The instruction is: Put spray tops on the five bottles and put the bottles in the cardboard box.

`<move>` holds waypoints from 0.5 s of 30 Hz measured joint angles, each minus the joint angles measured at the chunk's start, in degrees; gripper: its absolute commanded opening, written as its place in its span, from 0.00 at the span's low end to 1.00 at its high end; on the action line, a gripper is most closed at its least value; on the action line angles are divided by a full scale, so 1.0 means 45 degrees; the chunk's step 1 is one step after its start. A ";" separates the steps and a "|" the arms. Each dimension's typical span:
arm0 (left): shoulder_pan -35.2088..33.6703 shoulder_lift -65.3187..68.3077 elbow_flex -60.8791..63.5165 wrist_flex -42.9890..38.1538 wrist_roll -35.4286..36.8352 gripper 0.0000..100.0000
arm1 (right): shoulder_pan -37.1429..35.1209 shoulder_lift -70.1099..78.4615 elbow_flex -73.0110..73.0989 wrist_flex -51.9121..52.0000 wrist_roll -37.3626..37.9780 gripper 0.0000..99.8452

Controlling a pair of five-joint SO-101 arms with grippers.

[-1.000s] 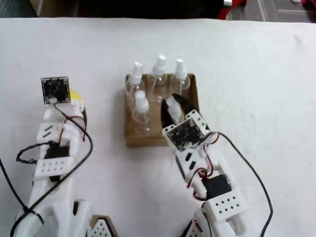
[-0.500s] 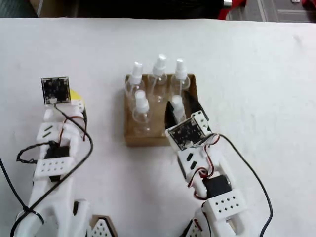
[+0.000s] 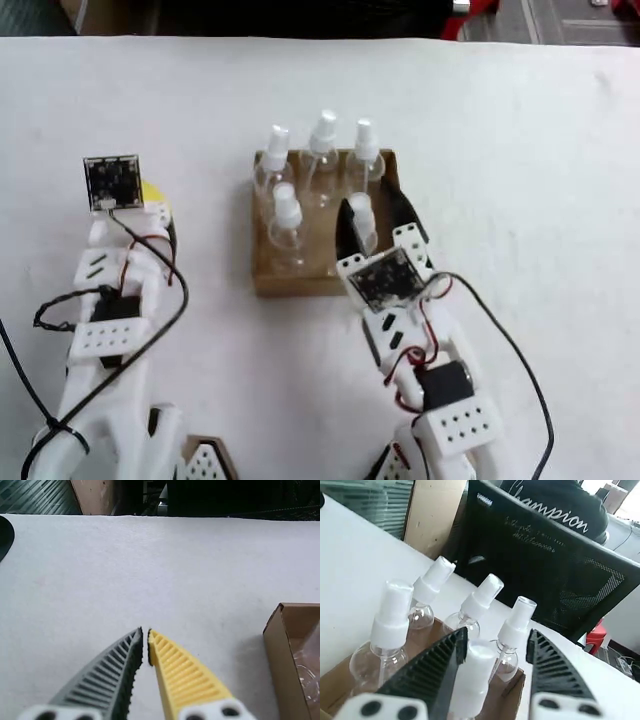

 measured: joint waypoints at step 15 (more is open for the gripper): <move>0.0000 0.0000 0.0000 0.0000 0.0000 0.03 | 0.0000 -0.4083 -0.0293 0.2969 -0.1074 0.02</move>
